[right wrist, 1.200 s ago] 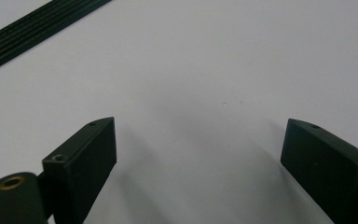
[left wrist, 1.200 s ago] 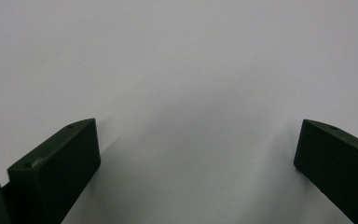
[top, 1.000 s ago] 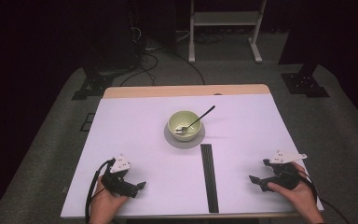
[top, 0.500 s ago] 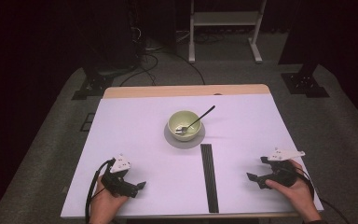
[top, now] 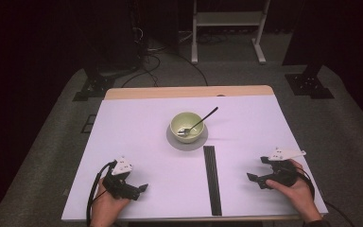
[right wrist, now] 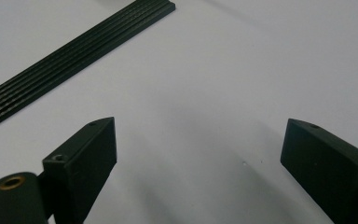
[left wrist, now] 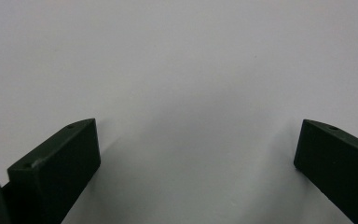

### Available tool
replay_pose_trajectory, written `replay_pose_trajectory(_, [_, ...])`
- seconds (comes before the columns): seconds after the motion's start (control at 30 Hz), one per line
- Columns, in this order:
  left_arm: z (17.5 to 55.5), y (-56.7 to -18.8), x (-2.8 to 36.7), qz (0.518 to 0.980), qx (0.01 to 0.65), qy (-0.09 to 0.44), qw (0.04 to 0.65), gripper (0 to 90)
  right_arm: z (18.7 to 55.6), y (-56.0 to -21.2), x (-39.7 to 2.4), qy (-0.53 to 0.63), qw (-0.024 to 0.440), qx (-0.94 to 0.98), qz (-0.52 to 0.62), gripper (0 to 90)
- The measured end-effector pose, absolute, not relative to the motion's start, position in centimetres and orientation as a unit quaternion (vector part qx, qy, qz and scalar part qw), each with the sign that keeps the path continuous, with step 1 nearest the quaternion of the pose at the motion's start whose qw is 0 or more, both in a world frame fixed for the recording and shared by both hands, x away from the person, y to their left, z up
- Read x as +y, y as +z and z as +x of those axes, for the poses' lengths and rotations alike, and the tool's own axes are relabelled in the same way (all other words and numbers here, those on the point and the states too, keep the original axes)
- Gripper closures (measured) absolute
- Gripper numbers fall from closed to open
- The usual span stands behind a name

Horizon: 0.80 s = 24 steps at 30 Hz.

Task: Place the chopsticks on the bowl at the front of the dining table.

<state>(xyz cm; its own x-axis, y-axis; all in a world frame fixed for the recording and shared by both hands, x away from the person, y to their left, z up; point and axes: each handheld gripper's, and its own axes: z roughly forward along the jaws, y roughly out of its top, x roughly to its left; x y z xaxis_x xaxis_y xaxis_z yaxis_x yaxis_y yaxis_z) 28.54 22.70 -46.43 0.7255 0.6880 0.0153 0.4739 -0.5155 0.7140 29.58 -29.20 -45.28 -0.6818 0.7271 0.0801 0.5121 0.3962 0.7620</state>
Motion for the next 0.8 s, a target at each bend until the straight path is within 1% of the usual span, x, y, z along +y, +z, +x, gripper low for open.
replay_pose_trajectory(0.8, [28.5, -46.4, 22.7, 0.858, 0.338, 0.15, 0.357, 0.0, 30.4, -44.8, -28.0, 0.41, 0.132, 0.824, 0.369, 9.0])
